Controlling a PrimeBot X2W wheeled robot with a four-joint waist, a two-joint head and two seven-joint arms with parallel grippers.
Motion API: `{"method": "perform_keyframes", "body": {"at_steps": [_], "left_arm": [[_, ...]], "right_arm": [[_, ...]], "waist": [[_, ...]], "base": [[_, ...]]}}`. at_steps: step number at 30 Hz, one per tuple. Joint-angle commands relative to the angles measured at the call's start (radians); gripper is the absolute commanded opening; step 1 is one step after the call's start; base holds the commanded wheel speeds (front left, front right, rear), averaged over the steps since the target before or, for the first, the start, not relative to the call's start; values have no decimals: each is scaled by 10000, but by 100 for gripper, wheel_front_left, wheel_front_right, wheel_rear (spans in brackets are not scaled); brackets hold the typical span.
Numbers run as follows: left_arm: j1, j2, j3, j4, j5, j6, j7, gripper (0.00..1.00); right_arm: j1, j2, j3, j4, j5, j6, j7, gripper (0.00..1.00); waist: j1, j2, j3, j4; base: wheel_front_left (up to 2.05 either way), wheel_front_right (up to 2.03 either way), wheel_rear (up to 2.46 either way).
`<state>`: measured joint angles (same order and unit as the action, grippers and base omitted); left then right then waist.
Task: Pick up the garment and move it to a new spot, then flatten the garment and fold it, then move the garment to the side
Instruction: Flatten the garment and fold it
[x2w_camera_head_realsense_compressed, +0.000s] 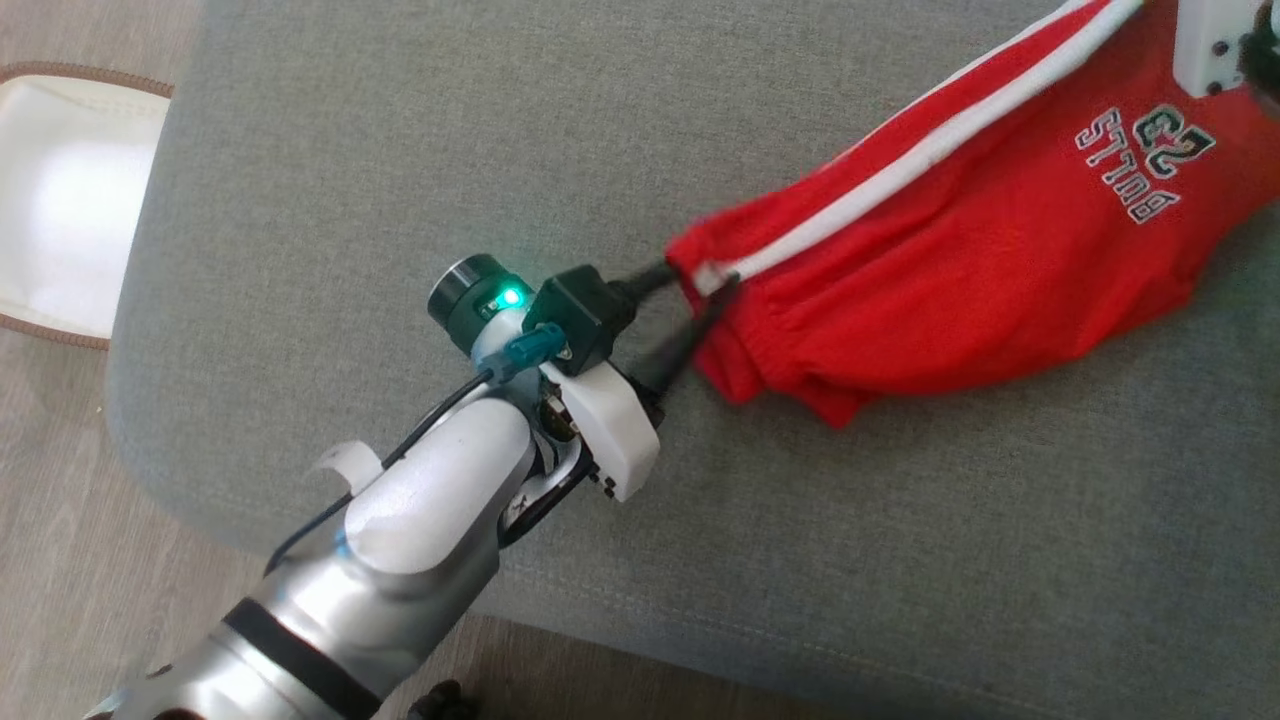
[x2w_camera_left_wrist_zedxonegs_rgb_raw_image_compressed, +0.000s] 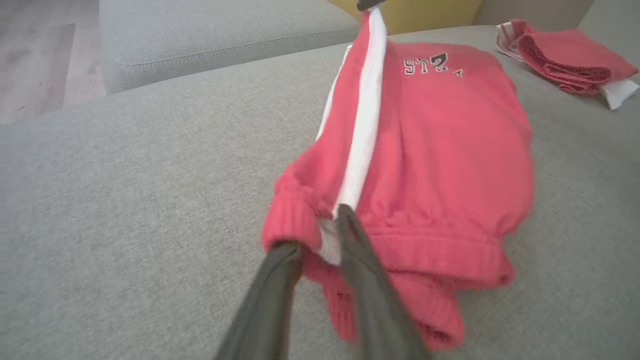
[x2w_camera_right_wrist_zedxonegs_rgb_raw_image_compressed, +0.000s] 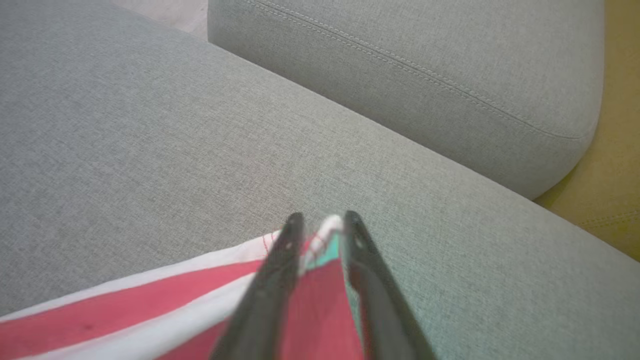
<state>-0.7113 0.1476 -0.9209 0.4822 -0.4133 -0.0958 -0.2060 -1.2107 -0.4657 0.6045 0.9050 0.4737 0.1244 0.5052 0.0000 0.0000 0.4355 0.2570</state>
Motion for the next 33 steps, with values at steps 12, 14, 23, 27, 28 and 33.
{"method": "perform_keyframes", "body": {"at_steps": [12,14,23,27,28,33], "left_arm": [[-151,362,863,193,-120,526,-412,100],[-60,465,1069,115,-226,671,-446,100],[559,833,1971,-395,-735,1359,-521,100],[1045,875,2980,-1105,-1051,1953,-549,100],[1208,867,3298,-1384,-1068,2109,-551,100],[2302,655,4822,-2691,-900,2619,-554,100]], "right_arm": [[9,355,129,202,447,63,-2838,100],[230,485,169,155,561,63,-3358,100],[1302,924,-4,-17,840,63,-5496,100],[2120,1115,-234,-222,701,63,-6756,100],[2358,1165,-373,-290,688,63,-7023,100],[3804,1360,-1060,-983,-31,63,-7619,100]], "waist": [[0,0,-784,-537],[0,0,-998,-715],[0,0,-2052,-1511],[0,0,-2594,-1916],[0,0,-2699,-2010],[0,0,-3118,-2474]], "base": [[0,0,0],[0,0,0],[0,0,0],[0,0,0],[0,0,0],[0,0,0]]}}
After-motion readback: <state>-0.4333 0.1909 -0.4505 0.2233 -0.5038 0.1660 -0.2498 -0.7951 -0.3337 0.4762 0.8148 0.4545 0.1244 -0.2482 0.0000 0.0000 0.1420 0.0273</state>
